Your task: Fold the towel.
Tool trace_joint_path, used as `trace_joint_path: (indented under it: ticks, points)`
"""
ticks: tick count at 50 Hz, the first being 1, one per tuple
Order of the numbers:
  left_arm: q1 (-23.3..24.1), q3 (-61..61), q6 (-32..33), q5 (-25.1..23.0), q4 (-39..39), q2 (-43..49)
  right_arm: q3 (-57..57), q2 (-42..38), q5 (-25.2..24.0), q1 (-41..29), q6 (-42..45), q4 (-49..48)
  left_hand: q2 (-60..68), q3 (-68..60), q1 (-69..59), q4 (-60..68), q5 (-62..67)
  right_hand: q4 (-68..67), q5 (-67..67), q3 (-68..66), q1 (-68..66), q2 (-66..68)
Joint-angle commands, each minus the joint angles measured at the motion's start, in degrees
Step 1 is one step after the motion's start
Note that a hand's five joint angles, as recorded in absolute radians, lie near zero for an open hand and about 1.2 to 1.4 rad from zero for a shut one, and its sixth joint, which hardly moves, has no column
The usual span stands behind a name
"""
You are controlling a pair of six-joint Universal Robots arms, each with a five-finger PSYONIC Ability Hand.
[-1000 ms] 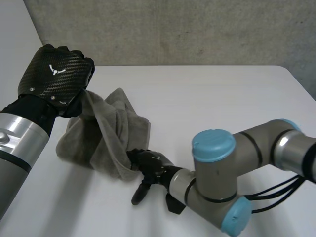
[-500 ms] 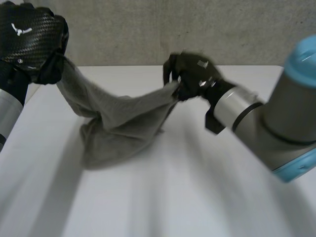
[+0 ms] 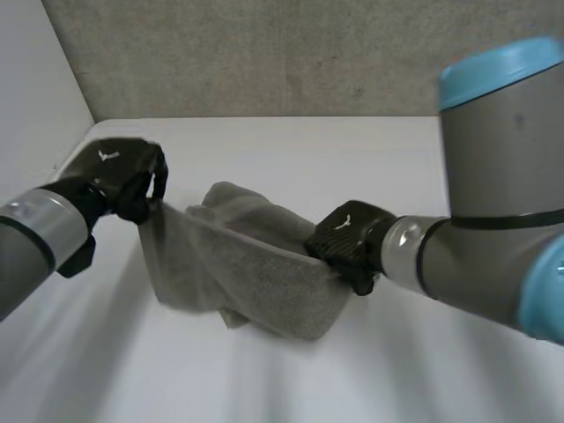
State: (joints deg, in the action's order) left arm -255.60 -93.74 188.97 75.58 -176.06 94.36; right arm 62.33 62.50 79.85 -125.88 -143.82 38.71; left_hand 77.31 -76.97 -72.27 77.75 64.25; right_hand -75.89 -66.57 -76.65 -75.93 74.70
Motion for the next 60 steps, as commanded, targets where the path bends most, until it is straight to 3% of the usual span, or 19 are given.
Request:
trace_joint_path:
  ticks: [1, 2, 3, 5, 6, 8, 10, 14, 18, 24, 33, 40, 50, 51, 52, 53, 54, 56, 60]
  points:
    - [0.63, 16.57, 0.08, 0.88, -0.42, 11.46, -19.61, -9.42, 5.32, -3.50, 4.34, -6.28, 2.69, -3.03, -7.73, 2.25, 5.75, -4.11, -3.43, -3.35, -4.07, 5.30]
    - [1.24, 23.01, -0.09, 1.32, -0.51, 12.68, -27.71, -10.81, 7.75, -5.06, 3.99, -9.76, 2.69, -3.03, -7.73, 2.25, 5.75, -4.11, -3.43, -3.35, -4.07, 5.30]
    - [1.24, 23.07, -0.10, 1.32, -0.51, 12.69, -27.79, -10.82, 7.78, -5.08, 3.99, -9.79, 2.69, -3.03, -7.73, 2.25, 5.75, -4.11, -3.43, -3.35, -4.07, 5.30]
    - [3.08, 37.41, 0.25, 2.89, -0.86, 13.74, -38.73, -10.65, 11.89, -6.39, 1.63, -22.29, 2.69, -3.03, -7.73, 2.25, 5.75, -4.11, -3.43, -3.35, -4.07, 5.30]
    - [3.09, 37.48, 0.25, 2.90, -0.86, 13.74, -38.77, -10.65, 11.91, -6.40, 1.62, -22.36, 2.69, -3.03, -7.73, 2.25, 5.75, -4.11, -3.43, -3.35, -4.07, 5.30]
    - [3.78, 48.07, -0.80, 4.65, -2.70, 13.57, -38.43, -7.33, 13.75, -5.26, -0.92, -35.22, 2.69, -3.03, -7.73, 2.25, 5.75, -4.11, -3.43, -3.35, -4.07, 5.30]
    - [4.40, 50.38, -1.58, 4.66, -4.19, 13.31, -37.64, -4.96, 14.02, -4.64, -1.11, -39.63, 2.69, -3.03, -7.73, 2.25, 5.75, -4.11, -3.43, -3.35, -4.07, 5.30]
    - [4.67, 50.14, -3.96, 4.66, -7.28, 13.13, -35.35, -3.09, 12.61, -4.46, -0.67, -39.76, 2.69, -3.03, -7.73, 2.25, 5.75, -4.11, -3.43, -3.35, -4.07, 5.30]
    - [3.09, 41.92, -7.65, 3.79, -7.28, 13.13, -30.71, -3.79, 8.32, -5.51, 0.38, -29.78, 2.69, -3.03, -7.73, 2.25, 5.75, -4.11, -3.43, -3.35, -4.07, 5.30]
    - [-2.35, 23.90, -6.17, 1.77, -8.68, 12.87, -16.49, -5.73, 4.80, -5.17, 5.12, -17.28, 2.69, -3.03, -7.73, 2.25, 5.75, -4.11, -3.43, -3.35, -4.07, 5.30]
    - [-8.86, 4.20, 1.47, -5.87, -10.44, 11.47, 9.18, -1.26, 2.51, -2.97, 6.80, -25.33, 2.69, -3.03, -7.73, 2.25, 5.75, -4.11, -3.43, -3.35, -4.07, 5.30]
    - [-11.32, -5.82, 7.37, -10.01, -10.44, 5.33, 18.34, 2.35, 2.51, -2.18, 6.71, -28.25, 2.69, -3.03, -7.73, 2.25, 5.75, -4.11, -3.43, -3.35, -4.07, 5.30]
    - [-14.93, -13.31, 7.55, -15.82, -10.27, -7.96, 24.24, 8.69, 2.86, -2.62, 4.78, -26.93, 2.69, -3.03, -7.73, 2.25, 5.75, -4.11, -3.43, -3.35, -4.07, 5.30]
    - [-15.71, -14.79, 7.55, -16.69, -10.35, -9.88, 25.03, 9.56, 2.77, -2.70, 4.35, -26.15, 2.69, -3.03, -7.73, 2.25, 5.75, -0.17, 0.51, 0.58, -0.13, 1.37]
    - [-16.50, -16.11, 7.64, -17.39, -10.44, -11.55, 25.73, 10.35, 2.16, -2.79, 4.08, -25.62, 2.69, -3.03, -7.73, 2.25, 5.75, 27.68, 28.36, 28.43, 27.72, -26.48]
    - [-16.51, -16.13, 7.64, -17.40, -10.44, -11.57, 25.74, 10.36, 2.15, -2.79, 4.08, -25.61, 2.69, -3.03, -7.73, 2.25, 5.75, 27.96, 28.64, 28.71, 28.00, -26.76]
    - [-17.38, -17.26, 7.64, -18.01, -10.44, -12.87, 26.26, 10.88, 2.24, -2.62, 4.08, -25.87, 2.69, -3.03, -7.73, 2.25, 5.75, 56.94, 57.61, 57.69, 56.98, -55.74]
    - [-18.44, -18.49, 7.72, -18.63, -10.44, -14.19, 26.26, 11.41, 1.98, -2.27, 3.90, -26.40, 2.69, -3.03, -7.73, 2.25, 5.75, 65.89, 66.57, 66.65, 65.93, -64.70]
    - [-20.64, -21.48, 7.73, -20.91, -10.44, -16.31, 25.13, 12.64, 0.40, -1.92, 3.99, -29.56, 2.69, -3.03, -7.73, 2.25, 5.75, 65.89, 66.57, 66.65, 65.93, -64.70]
